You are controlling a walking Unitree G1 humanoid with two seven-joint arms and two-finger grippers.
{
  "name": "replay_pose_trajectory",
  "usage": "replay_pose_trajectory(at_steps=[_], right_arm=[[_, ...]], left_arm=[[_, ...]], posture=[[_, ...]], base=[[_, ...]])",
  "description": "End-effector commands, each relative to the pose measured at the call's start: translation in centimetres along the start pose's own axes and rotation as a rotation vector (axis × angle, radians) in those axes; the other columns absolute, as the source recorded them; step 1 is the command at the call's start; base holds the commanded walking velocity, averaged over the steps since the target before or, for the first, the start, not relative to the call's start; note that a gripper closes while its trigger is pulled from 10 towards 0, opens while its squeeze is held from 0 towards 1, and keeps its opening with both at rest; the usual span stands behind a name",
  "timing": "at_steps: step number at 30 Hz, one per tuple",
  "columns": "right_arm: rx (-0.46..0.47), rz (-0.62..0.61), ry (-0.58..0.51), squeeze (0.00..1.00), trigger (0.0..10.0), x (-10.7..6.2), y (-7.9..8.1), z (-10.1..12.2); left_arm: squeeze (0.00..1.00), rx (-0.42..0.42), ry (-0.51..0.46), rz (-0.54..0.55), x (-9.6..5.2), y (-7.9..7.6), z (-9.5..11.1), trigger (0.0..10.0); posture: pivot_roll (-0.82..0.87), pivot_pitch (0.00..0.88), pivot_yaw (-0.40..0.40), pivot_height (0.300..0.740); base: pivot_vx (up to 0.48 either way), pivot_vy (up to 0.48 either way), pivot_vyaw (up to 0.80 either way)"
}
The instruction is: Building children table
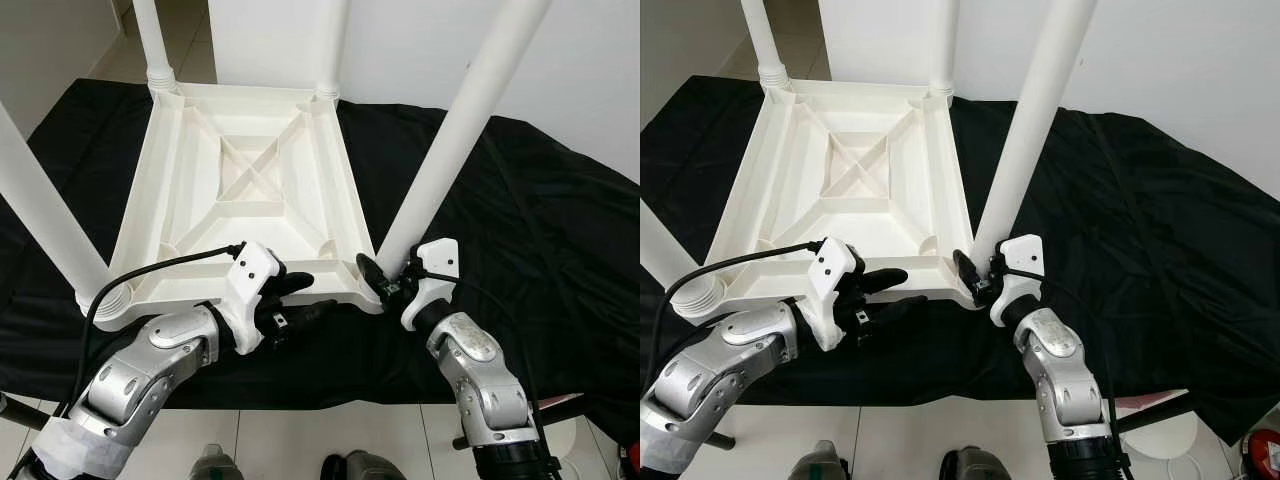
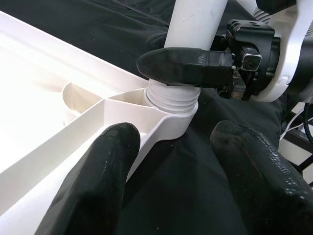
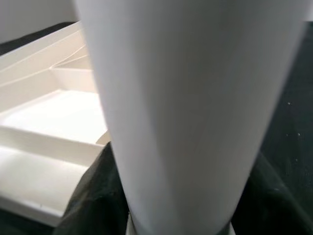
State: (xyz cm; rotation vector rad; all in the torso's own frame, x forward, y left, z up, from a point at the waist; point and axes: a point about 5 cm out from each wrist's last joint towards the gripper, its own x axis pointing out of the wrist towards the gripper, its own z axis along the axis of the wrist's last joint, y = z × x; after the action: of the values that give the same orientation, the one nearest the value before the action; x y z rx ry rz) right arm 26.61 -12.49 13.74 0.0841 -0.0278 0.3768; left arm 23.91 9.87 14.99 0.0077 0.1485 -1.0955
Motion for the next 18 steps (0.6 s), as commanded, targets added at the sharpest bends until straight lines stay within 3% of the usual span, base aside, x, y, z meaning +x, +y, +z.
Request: replay_pose_trajectory(at_steps=[1,4,5,6,7,12,18], right_arm=[[-0.004,-0.011,-0.044,1.0,10.0,0.0,0.0,1.0],[-0.009,0.013,-0.07,1.0,10.0,0.0,0.4,1.3],[-0.019,0.049,-0.078,0.65,10.0,0.0,0.5,1.5],[-0.026,0.073,-0.081,0.65,10.0,-0.1,0.5,1.7],[-0.036,0.118,-0.082,0.0,10.0,-0.1,0.4,1.9],[-0.088,0.205,-0.064,0.0,10.0,0.0,-0.4,2.0],[-0.18,0.405,0.018,0.0,10.0,0.5,-2.2,1.1]], left_arm=[[0.0,0.007,-0.009,-0.133,-0.1,-0.8,0.5,10.0],[0.0,0.008,-0.013,-0.132,-0.1,-0.7,0.7,10.0],[0.0,0.006,-0.015,-0.134,-0.1,-0.8,0.7,10.0],[0.0,0.006,-0.016,-0.136,-0.1,-0.9,0.7,10.0],[0.0,0.006,-0.016,-0.14,-0.1,-1.0,0.7,10.0],[0.0,0.003,-0.02,-0.147,0.1,-1.0,0.8,10.0],[0.0,0.0,-0.018,-0.165,0.2,-1.0,0.9,10.0]], posture=[[0.07,0.056,-0.069,0.74],[0.07,0.057,-0.064,0.74],[0.07,0.057,-0.064,0.74],[0.07,0.057,-0.064,0.74],[0.06,0.059,-0.057,0.74],[0.06,0.06,-0.055,0.74],[0.05,0.057,-0.038,0.74]], base=[[0.0,0.0,0.0],[0.0,0.0,0.0],[0.0,0.0,0.0],[0.0,0.0,0.0],[0.0,0.0,0.0],[0.0,0.0,0.0],[0.0,0.0,0.0]])
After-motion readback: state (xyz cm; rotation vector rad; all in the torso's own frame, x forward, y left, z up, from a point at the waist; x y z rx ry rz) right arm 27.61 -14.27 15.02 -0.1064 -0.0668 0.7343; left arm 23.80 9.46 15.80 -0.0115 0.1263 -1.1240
